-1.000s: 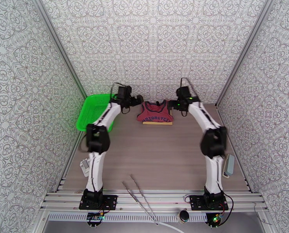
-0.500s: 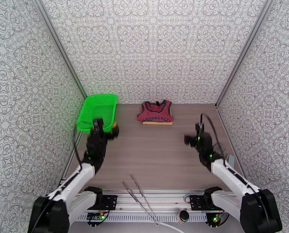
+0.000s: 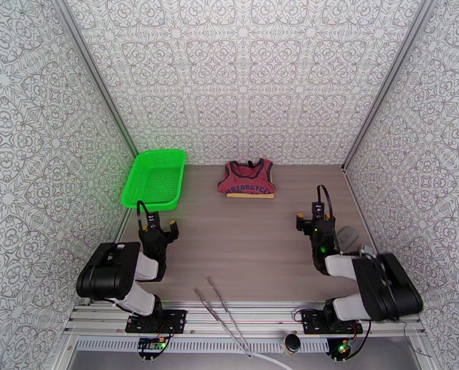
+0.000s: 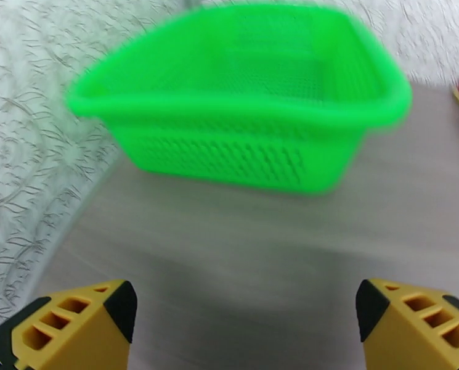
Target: Fold and stack the mixed laundry pile
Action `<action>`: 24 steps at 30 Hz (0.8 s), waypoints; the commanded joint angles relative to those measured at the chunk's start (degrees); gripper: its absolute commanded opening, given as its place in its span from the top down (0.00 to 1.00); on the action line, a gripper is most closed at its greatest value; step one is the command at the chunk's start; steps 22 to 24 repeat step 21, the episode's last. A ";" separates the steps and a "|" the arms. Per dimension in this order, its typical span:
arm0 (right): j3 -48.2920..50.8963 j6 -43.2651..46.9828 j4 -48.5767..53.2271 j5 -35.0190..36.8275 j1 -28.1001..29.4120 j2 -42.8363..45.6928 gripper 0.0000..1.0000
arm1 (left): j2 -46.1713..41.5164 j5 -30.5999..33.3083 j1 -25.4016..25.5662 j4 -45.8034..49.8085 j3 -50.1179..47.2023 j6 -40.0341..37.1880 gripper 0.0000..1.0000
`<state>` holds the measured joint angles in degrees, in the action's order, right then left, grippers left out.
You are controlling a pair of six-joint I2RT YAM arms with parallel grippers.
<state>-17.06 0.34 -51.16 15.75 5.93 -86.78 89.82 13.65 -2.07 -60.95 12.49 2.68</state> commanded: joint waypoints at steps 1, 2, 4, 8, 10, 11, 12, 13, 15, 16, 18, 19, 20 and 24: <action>-5.00 -3.23 0.89 -5.03 -3.34 -0.54 0.01 | -1.54 -2.07 -0.62 6.99 7.87 -0.62 0.01; -4.45 -3.08 -0.40 -5.44 -3.45 -0.60 0.01 | -1.92 -1.92 -0.63 10.05 9.07 -0.46 0.01; -4.49 -3.07 -0.07 -5.59 -3.47 -0.47 0.01 | -1.05 -0.47 -0.21 6.58 8.10 -1.00 0.01; -4.20 -2.81 -0.52 -5.55 -3.47 -0.36 0.01 | -1.47 0.42 0.22 8.07 8.59 -0.93 0.01; -4.16 -2.76 -0.60 -5.55 -3.47 -0.32 0.01 | -1.09 1.03 0.90 6.91 8.35 -1.89 0.01; -4.26 -2.79 -0.53 -5.55 -3.47 -0.32 0.01 | -1.14 0.67 1.22 7.22 8.43 -2.33 0.01; -4.27 -2.80 -0.51 -5.55 -3.40 -0.33 0.01 | -1.06 -0.93 1.01 7.58 8.72 -2.51 0.01; -4.25 -2.79 -0.52 -5.55 -3.46 -0.36 0.01 | -1.34 -3.18 -0.04 8.88 9.19 -1.91 0.01; -4.17 -2.79 -0.50 -5.59 -3.47 -0.32 0.01 | -1.36 -5.53 -1.26 9.20 9.19 -1.28 0.01; -4.18 -2.78 -0.52 -5.55 -3.45 -0.32 0.01 | -1.41 -5.21 -1.10 9.43 9.24 -1.38 0.01; -4.20 -2.80 -0.48 -5.55 -3.43 -0.32 0.01 | -1.40 -5.24 -1.10 9.28 9.22 -1.38 0.01; -4.21 -2.79 -0.50 -5.55 -3.47 -0.32 0.01 | -1.40 -5.25 -1.10 9.27 9.22 -1.42 0.01; -4.21 -2.77 -0.52 -5.54 -3.46 -0.32 0.01 | -1.40 -5.31 -1.10 9.17 9.07 -1.37 0.01; -4.29 -2.80 -0.52 -5.55 -3.48 -0.32 0.01 | -1.45 -5.28 -1.10 9.10 9.12 -1.43 0.00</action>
